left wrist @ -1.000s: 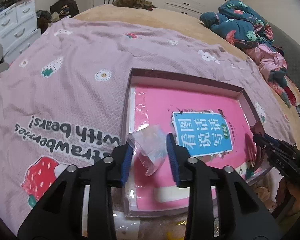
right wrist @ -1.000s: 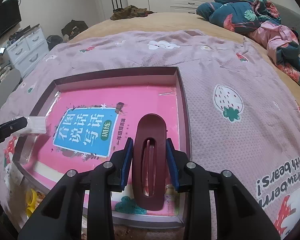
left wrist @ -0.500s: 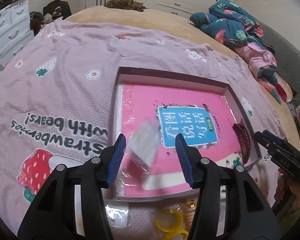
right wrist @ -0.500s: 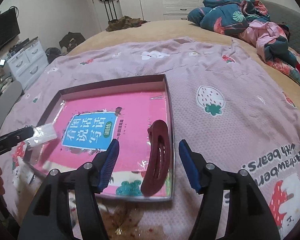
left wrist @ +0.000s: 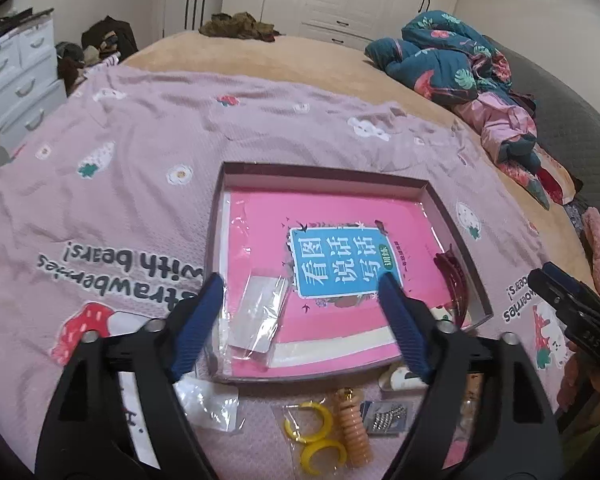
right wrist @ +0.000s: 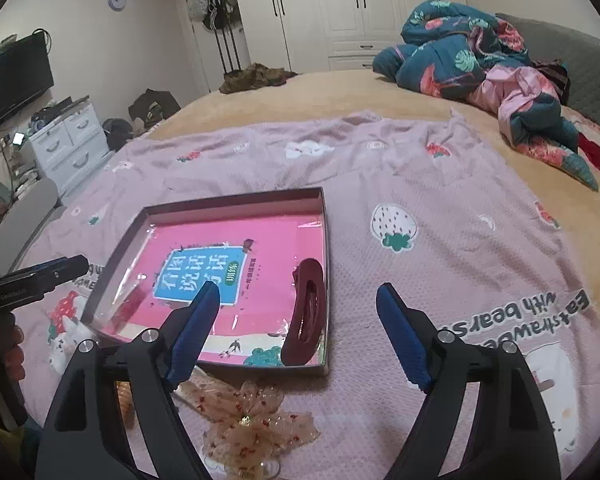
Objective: Organize jewelry
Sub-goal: 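Withdraw both open tools from the box back over the accessories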
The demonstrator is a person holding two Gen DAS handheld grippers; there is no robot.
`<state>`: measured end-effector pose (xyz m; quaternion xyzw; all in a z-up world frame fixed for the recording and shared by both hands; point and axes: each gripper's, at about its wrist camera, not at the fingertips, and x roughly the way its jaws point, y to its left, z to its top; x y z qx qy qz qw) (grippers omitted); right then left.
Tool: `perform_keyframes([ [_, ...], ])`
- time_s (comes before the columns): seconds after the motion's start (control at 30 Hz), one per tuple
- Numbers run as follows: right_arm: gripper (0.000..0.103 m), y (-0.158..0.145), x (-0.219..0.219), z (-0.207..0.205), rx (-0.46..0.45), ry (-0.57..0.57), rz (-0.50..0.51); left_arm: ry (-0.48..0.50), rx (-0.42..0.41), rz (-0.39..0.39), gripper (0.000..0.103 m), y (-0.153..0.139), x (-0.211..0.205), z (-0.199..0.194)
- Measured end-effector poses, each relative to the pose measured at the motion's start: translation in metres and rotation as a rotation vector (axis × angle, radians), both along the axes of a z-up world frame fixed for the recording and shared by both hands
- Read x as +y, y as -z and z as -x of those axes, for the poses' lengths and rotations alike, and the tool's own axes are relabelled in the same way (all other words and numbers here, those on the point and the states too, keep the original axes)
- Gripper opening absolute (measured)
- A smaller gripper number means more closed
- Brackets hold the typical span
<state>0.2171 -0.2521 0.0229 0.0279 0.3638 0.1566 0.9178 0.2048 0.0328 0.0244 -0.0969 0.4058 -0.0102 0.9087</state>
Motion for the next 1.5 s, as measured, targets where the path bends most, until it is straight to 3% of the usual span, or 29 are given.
perform_keyframes([
  [0.07, 0.085, -0.006, -0.002, 0.006, -0.016, 0.0, -0.003, -0.004, -0.007, 0.002, 0.079, -0.005, 0.0, 0.005],
  [0.13, 0.086, -0.013, -0.003, 0.012, -0.029, -0.004, -0.006, -0.014, -0.016, 0.0, 0.09, -0.011, -0.001, 0.012],
  [0.23, 0.086, -0.022, -0.004, 0.022, -0.048, -0.01, -0.013, -0.014, -0.03, 0.002, 0.093, -0.018, -0.002, 0.021],
  [0.77, 0.089, -0.042, 0.007, 0.067, -0.091, -0.085, -0.002, -0.011, -0.08, -0.007, 0.094, -0.035, -0.015, 0.075],
  [1.13, 0.089, -0.022, 0.022, 0.094, -0.065, -0.146, 0.041, -0.006, -0.054, -0.009, 0.094, -0.016, -0.024, 0.096],
  [1.5, 0.089, 0.005, 0.02, 0.111, -0.024, -0.13, 0.074, 0.046, -0.026, 0.007, 0.094, 0.009, -0.038, 0.112],
])
